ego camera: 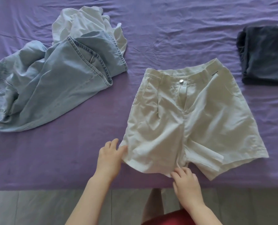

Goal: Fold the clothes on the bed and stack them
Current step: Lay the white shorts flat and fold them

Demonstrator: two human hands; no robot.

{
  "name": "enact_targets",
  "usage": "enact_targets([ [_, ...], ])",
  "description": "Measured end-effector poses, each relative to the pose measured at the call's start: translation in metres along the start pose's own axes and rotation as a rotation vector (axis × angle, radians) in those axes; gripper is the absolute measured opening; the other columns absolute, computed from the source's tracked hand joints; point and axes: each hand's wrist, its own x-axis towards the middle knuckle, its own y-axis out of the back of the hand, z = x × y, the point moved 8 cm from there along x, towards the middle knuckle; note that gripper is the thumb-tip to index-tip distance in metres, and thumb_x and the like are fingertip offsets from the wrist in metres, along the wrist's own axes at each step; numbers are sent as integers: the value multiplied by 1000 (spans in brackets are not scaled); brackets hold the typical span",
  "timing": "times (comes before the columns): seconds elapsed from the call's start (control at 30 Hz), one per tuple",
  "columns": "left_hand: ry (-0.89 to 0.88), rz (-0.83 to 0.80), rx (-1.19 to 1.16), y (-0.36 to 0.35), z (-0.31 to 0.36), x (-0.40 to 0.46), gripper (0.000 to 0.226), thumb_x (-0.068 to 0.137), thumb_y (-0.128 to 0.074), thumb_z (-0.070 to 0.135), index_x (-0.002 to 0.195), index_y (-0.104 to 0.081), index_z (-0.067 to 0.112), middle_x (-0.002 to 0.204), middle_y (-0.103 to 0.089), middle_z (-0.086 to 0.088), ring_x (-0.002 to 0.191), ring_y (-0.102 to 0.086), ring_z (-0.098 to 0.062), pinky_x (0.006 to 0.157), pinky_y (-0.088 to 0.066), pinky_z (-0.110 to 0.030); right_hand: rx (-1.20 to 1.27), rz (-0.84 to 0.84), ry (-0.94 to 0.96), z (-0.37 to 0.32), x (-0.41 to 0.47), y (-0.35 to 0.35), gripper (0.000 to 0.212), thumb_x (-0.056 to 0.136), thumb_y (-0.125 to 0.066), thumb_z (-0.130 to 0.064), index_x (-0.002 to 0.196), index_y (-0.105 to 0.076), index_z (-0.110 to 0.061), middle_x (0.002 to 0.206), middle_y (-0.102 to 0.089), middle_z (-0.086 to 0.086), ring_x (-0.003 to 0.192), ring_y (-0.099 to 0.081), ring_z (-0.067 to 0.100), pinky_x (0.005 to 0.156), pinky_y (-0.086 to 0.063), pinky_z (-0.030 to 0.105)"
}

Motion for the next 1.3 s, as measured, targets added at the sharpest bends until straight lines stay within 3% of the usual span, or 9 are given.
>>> enact_targets([
  [0.1,-61,-193,156,-24,38,12,63,76,-58,8,133,-37,23,153,-14,-13,143,-10,-36,113,-16,-56,52,4,-31,2,14,15,31,65,-51,-32,86,-72,-21,74,-66,-13,73,-61,17,52,-48,29],
  [0.23,-178,-243,110,-32,103,24,68,81,-46,10,144,-26,23,158,1,-9,144,16,-30,114,12,-54,96,176,-44,20,38,55,32,72,-45,-26,90,-70,-19,101,-68,-3,105,-53,19,78,-46,36],
  [0.37,-298,-274,66,-29,162,34,58,93,-37,16,149,-22,22,159,1,-9,145,12,-28,115,10,-51,-73,20,-220,71,53,61,48,71,-57,-26,118,-61,-18,129,-55,12,123,-47,32,95,-41,49],
  [0.47,-318,-300,66,-36,188,46,55,97,-38,28,149,-20,23,159,-1,-10,145,12,-29,114,9,-51,-79,-306,-223,86,51,36,53,85,-51,-39,135,-47,-23,123,-59,2,104,-61,23,81,-50,38],
  [0.57,-288,-340,88,-40,198,63,63,95,-43,29,150,-13,25,159,3,-8,145,14,-28,114,9,-51,-72,-369,-116,77,45,32,34,77,-44,-50,89,-67,-29,69,-63,-5,55,-63,16,41,-45,31],
  [0.63,-268,-338,76,-35,203,78,67,94,-47,25,150,-11,25,159,6,-6,145,13,-27,115,8,-50,-38,-250,-71,79,56,44,33,74,-44,-52,61,-59,-25,53,-54,-3,48,-58,18,37,-40,29],
  [0.93,-90,-206,-81,-14,208,162,59,99,-31,15,151,-6,18,160,-1,-1,145,-5,-23,117,-12,-38,84,34,152,93,186,111,31,71,-55,-16,99,-67,-14,95,-66,0,88,-64,22,67,-53,31],
  [1.17,140,10,-414,4,200,219,45,96,-40,15,141,-40,16,132,-44,-8,119,-42,-29,98,-39,-38,-82,66,193,111,293,140,43,72,-41,-4,107,-67,-9,118,-65,9,113,-59,32,79,-51,41],
  [1.3,17,-6,-391,-2,215,239,54,90,-43,9,142,-39,24,140,-34,-1,124,-35,-24,98,-38,-34,-276,-137,133,126,333,135,59,90,-44,-9,145,-24,-12,140,-43,8,130,-37,28,101,-28,39],
])
